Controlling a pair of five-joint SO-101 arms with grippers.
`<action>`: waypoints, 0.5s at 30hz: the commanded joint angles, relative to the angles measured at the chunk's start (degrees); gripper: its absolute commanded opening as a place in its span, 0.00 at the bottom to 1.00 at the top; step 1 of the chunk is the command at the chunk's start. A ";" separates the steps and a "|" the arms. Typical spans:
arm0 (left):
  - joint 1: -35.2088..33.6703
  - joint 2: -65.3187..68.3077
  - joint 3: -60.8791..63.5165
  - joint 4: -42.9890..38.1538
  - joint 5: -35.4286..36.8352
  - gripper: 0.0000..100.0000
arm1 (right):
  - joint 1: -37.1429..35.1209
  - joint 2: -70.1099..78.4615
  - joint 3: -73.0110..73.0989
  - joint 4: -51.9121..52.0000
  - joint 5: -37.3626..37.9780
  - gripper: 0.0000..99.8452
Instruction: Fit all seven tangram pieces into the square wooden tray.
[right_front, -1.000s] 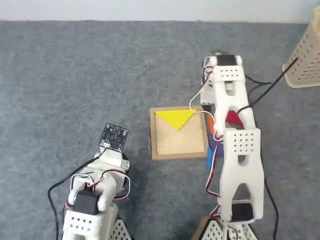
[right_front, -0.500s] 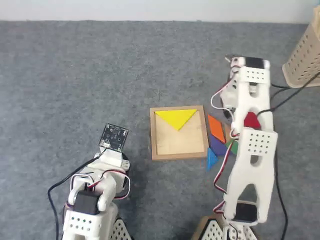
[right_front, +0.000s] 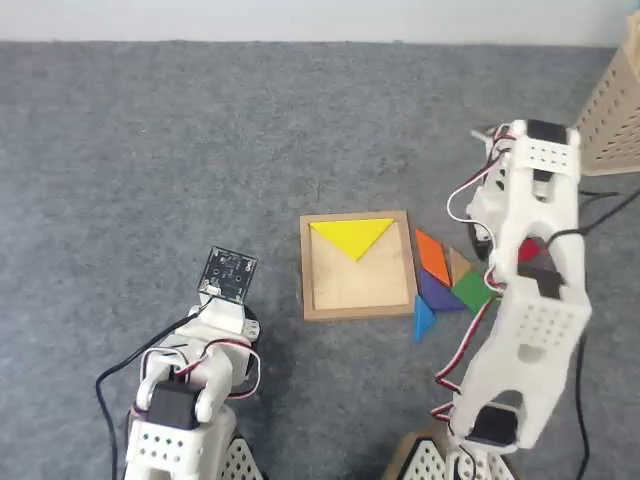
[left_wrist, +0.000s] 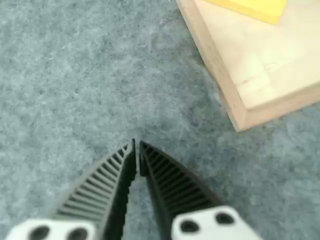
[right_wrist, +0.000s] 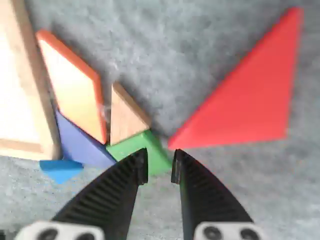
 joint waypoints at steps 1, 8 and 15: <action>-0.18 -1.14 -1.01 0.35 0.44 0.01 | 1.80 -11.47 3.43 -4.88 -1.58 0.11; -0.18 -1.14 -1.01 0.35 0.44 0.01 | 4.70 -20.70 24.00 -29.23 -5.54 0.11; -0.18 -1.14 -1.01 0.35 0.44 0.01 | 4.44 -19.82 32.97 -36.53 -7.82 0.13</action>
